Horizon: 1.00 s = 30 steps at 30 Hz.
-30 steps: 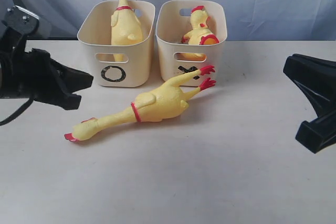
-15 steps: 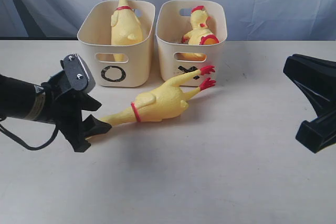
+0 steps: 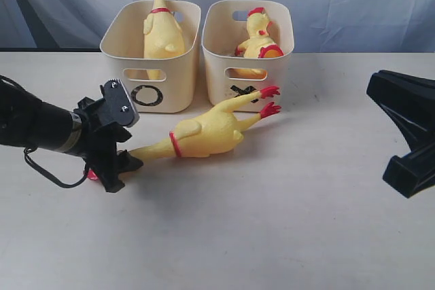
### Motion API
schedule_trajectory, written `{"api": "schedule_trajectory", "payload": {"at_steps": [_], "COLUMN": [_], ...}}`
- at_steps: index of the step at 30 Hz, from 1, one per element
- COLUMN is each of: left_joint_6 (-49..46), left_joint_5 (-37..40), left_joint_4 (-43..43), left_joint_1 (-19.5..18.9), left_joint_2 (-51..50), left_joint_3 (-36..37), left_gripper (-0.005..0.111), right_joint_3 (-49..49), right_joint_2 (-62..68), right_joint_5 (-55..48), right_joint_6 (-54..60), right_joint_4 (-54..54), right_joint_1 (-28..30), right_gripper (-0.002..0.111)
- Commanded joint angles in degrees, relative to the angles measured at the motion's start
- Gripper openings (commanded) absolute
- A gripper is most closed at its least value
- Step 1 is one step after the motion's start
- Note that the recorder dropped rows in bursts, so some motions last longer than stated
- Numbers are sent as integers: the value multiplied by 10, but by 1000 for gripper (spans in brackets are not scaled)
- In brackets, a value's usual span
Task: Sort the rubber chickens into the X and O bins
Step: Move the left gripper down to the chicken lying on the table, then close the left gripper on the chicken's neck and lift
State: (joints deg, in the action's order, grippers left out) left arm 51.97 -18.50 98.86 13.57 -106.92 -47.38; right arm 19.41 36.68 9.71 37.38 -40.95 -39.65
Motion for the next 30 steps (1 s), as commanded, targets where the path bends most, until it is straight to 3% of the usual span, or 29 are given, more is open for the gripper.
{"api": "schedule_trajectory", "payload": {"at_steps": [1,5,15,30], "left_joint_6": [-6,-14,-17,-81], "left_joint_5": [3,5,-24,-126], "left_joint_4": [-1,1,11,11], "left_joint_1": [3,3,3,3], "left_joint_2": [-22,-25,-25,1], "left_joint_3": [-12,-14,-14,4], "left_gripper": [59,53,0,0], "right_joint_3": [-2,-2,-2,-2], "right_joint_2": [-4,-4,-4,-4], "right_joint_5": [-1,-1,-1,-2], "right_joint_6": [-2,-2,-2,-2], "right_joint_4": [-5,-7,-7,-7], "right_joint_1": [3,3,3,3], "right_gripper": [-1,-1,-1,-1]}}
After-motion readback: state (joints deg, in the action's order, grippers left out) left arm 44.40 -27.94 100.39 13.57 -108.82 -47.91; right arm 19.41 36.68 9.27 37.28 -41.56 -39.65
